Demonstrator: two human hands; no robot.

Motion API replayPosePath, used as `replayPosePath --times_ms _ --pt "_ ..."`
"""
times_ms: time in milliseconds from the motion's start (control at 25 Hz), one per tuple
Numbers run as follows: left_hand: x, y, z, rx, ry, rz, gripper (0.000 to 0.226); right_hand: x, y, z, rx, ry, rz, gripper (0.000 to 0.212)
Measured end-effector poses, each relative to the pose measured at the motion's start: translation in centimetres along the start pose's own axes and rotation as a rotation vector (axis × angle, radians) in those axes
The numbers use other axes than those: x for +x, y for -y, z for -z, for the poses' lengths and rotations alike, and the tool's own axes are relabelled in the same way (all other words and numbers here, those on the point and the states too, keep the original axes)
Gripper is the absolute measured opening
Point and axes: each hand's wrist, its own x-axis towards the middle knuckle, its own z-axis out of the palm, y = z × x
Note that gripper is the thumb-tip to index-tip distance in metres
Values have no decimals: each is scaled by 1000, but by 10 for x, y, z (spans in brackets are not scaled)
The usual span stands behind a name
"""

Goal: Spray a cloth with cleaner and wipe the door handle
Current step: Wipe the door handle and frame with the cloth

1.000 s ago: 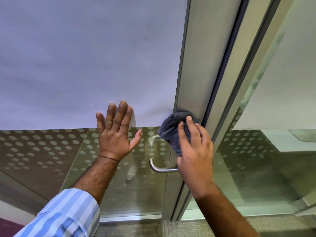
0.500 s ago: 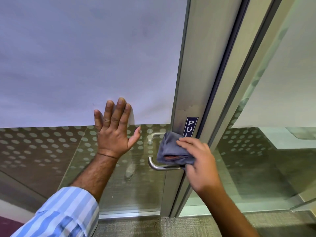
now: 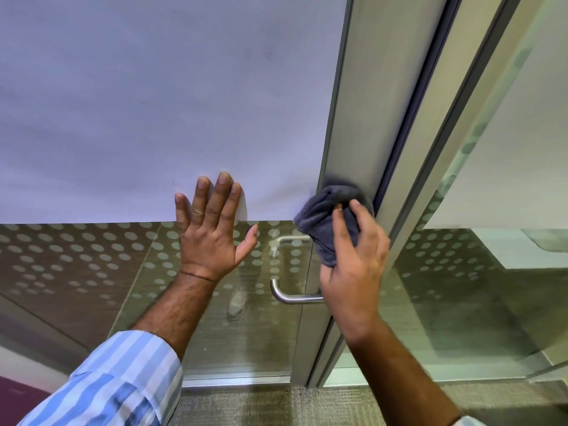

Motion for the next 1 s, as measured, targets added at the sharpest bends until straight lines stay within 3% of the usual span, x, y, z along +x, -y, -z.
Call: replayPosePath --times_ms 240,440,560,640,720,840,920,1000 --pt "1 0 0 -15 -24 2 95 -22 -7 -12 -167 157 115 60" --pt "1 -2 1 -14 -15 2 97 -40 -13 -3 -190 403 142 66" --pt "2 -2 2 -16 -9 5 96 -35 -19 8 -57 564 108 53" --pt "2 -2 3 -20 -7 6 97 -31 -23 20 169 602 12 50" --pt "2 -2 3 -22 -9 6 97 -28 -28 35 536 494 -242 51" --pt "3 -2 4 -23 -13 0 96 -18 -29 54 1013 239 -747 34" --pt "3 -3 4 -23 -15 -2 95 -10 -32 58 1105 30 -843 34" --pt "3 -3 4 -22 -18 -2 94 0 -26 57 1134 -154 -778 35"
